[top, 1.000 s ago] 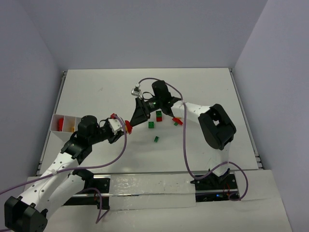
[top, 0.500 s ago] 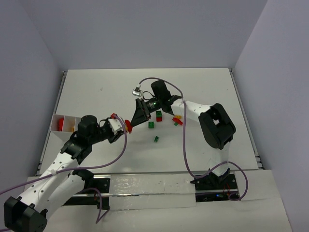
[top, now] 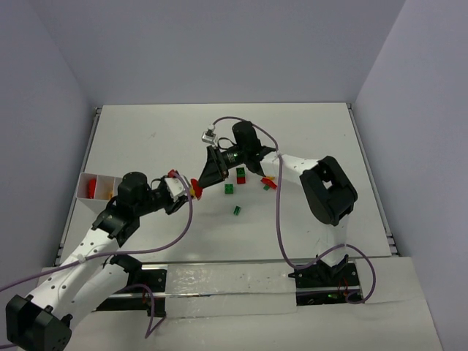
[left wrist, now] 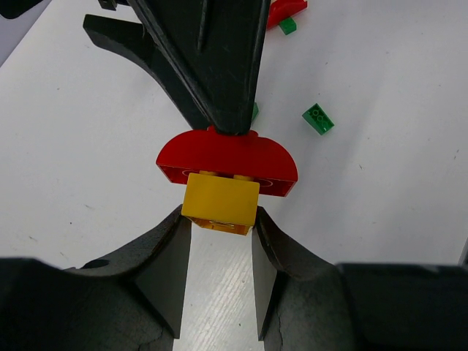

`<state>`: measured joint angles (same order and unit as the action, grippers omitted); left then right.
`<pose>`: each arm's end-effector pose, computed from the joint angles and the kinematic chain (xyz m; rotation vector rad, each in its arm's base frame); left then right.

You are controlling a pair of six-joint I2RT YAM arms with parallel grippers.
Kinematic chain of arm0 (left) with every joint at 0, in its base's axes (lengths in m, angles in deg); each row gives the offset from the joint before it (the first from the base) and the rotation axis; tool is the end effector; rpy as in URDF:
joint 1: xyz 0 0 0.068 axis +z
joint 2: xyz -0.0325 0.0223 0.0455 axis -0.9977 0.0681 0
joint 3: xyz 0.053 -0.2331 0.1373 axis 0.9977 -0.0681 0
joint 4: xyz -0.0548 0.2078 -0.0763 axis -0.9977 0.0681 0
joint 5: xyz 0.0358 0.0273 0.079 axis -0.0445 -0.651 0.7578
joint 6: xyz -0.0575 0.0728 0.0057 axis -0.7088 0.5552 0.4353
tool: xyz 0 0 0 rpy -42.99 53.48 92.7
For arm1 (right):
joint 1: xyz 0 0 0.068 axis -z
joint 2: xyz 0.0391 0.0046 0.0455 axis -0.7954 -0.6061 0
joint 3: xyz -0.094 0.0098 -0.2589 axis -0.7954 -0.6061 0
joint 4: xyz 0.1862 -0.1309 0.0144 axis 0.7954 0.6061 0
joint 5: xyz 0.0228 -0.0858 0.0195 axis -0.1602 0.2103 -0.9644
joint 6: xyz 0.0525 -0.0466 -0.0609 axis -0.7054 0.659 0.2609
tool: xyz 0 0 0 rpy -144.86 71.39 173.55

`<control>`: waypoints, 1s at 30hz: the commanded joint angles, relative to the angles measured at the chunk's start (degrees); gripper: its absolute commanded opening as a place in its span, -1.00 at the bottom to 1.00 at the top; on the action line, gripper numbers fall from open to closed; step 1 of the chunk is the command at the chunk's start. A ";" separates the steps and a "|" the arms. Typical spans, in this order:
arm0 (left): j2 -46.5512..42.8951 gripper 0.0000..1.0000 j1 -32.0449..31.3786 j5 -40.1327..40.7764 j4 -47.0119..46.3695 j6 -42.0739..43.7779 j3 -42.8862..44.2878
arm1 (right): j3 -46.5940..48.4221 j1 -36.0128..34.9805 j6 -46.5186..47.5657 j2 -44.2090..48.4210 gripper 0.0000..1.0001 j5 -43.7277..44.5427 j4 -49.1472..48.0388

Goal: Sort the legos into containers by color

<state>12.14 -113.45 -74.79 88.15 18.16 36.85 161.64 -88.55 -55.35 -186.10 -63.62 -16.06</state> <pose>0.1420 -0.1155 0.2542 1.1115 1.6080 -0.4940 0.2819 0.3024 0.2476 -0.8917 2.1254 2.0448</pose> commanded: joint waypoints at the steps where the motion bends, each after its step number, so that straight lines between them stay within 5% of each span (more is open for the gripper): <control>1: 1.03 -1.00 -0.47 -2.02 -3.66 -1.08 3.28 | -2.07 -0.56 -15.75 -1.17 0.25 -3.27 -21.71; 10: 2.03 -1.00 -1.24 -0.73 -4.46 -1.76 4.46 | -2.87 -1.32 -23.81 -3.65 -0.02 -3.77 -30.76; 19: -2.01 -1.00 -1.15 2.42 1.60 -0.88 2.84 | -4.61 0.32 -24.00 -2.06 -0.97 -4.21 -30.96; 30: -14.07 -1.00 2.58 13.35 17.24 -5.59 4.39 | -5.40 9.53 -24.24 1.40 -1.00 -4.51 -31.45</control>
<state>-1.38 -112.09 -68.73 100.19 15.88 38.24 156.22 -81.71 -79.69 -188.91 -67.14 -44.29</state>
